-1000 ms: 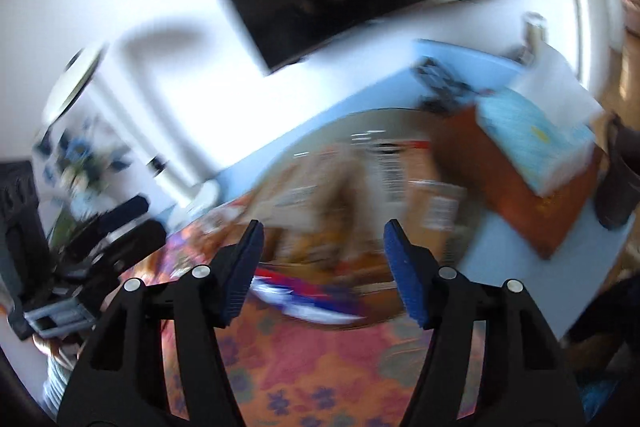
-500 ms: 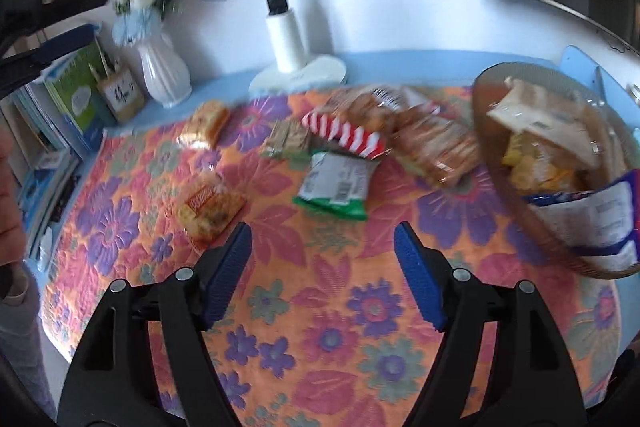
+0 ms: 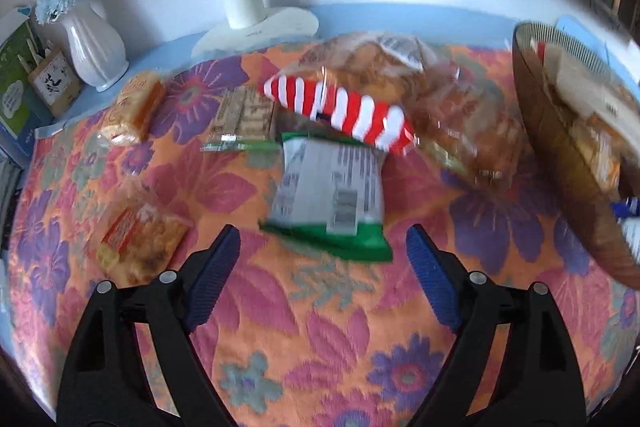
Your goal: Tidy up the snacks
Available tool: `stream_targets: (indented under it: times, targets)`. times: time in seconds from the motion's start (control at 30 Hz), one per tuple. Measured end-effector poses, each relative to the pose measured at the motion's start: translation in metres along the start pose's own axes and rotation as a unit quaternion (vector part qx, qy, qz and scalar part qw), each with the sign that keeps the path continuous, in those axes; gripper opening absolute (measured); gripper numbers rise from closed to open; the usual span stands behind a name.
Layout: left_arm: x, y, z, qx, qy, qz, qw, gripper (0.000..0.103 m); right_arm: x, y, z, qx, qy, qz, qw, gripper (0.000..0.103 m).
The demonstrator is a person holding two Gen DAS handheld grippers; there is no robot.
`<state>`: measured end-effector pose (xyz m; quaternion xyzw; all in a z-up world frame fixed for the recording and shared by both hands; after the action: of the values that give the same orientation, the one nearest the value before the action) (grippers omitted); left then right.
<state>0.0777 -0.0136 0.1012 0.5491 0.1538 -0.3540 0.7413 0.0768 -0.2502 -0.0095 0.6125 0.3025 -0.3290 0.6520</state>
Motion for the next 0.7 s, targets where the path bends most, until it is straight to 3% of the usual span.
stream_targets:
  times: [0.13,0.27,0.47,0.7]
  targets:
    - [-0.018,0.019,0.022,0.017,-0.015,0.016,0.9996,0.085,0.02,-0.001,0.005,0.021,-0.002,-0.02,1.0,0.1]
    - [-0.024,0.029,0.034,0.029,-0.018,0.025,0.9991,0.085,0.023,-0.002,0.002,0.008,-0.023,-0.029,0.999,0.1]
    - [-0.033,0.047,0.049,0.027,-0.019,0.038,0.9987,0.087,0.019,-0.011,-0.001,0.023,-0.028,-0.002,0.999,0.1]
    - [-0.033,0.066,0.061,0.002,0.034,0.054,0.9979,0.092,0.019,-0.009,0.0,0.024,-0.027,-0.001,0.999,0.1]
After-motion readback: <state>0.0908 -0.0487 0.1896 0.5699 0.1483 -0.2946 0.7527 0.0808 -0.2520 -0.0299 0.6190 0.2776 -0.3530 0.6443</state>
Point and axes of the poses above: each gripper's, at about its wrist camera, not at the fingertips, and x roughly the way its jaws point, z to its right, y to its top, the point moved 5 cm from there along x, roughly the way its jaws point, and after that the axes turned 7 degrees about -x, right-handed, at the moved point
